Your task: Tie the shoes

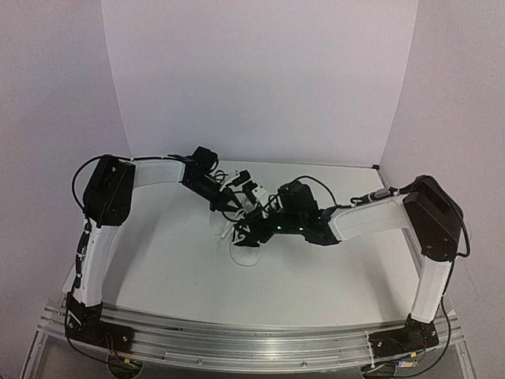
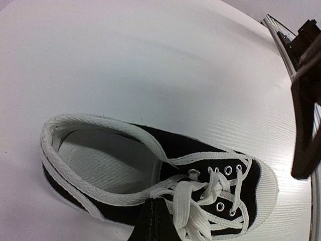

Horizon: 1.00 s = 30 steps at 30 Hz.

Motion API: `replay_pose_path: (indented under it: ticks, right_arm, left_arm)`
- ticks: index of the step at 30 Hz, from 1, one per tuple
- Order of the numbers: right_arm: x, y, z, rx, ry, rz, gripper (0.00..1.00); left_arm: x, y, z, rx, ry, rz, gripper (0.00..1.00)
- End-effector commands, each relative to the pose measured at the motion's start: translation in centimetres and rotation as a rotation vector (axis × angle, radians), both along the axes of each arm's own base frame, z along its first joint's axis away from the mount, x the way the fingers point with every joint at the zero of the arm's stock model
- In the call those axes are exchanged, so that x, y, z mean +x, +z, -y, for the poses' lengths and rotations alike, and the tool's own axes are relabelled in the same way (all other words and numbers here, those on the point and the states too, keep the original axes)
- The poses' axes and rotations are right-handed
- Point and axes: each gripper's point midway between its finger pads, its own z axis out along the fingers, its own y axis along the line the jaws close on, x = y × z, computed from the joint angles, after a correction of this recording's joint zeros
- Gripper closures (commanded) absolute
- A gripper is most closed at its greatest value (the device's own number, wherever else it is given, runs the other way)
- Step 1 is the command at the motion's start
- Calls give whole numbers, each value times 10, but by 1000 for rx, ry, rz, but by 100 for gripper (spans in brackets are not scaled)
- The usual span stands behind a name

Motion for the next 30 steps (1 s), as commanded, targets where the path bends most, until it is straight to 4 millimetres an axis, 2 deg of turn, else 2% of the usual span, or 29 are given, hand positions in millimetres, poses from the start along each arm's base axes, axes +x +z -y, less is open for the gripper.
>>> replay_pose_path:
  ticks: [1, 3, 4, 6, 8, 13, 19, 30]
  right_arm:
    - [-40, 3, -21, -164, 274, 352, 41]
    - [-48, 2, -38, -202, 333, 414, 39]
    - [-52, -8, -45, -248, 362, 431, 38]
    - [-47, -15, -58, -317, 361, 491, 37]
    - [-39, -31, -63, -382, 351, 526, 35]
    - [-25, -48, -74, -466, 372, 555, 34]
    - [-3, -66, -78, -561, 320, 564, 37]
    - [17, -86, -71, -669, 242, 537, 45]
  left_arm:
    - [2, 26, 6, -35, -2, 24, 100]
    - [2, 27, 6, -37, -1, 23, 100]
    - [2, 27, 6, -37, -2, 24, 100]
    - [2, 25, 6, -36, -1, 21, 100]
    - [2, 26, 6, -39, -1, 19, 100]
    - [1, 23, 6, -36, -4, 14, 100]
    - [1, 22, 6, -36, -7, 10, 100]
    - [-1, 17, 6, -31, -11, -2, 100]
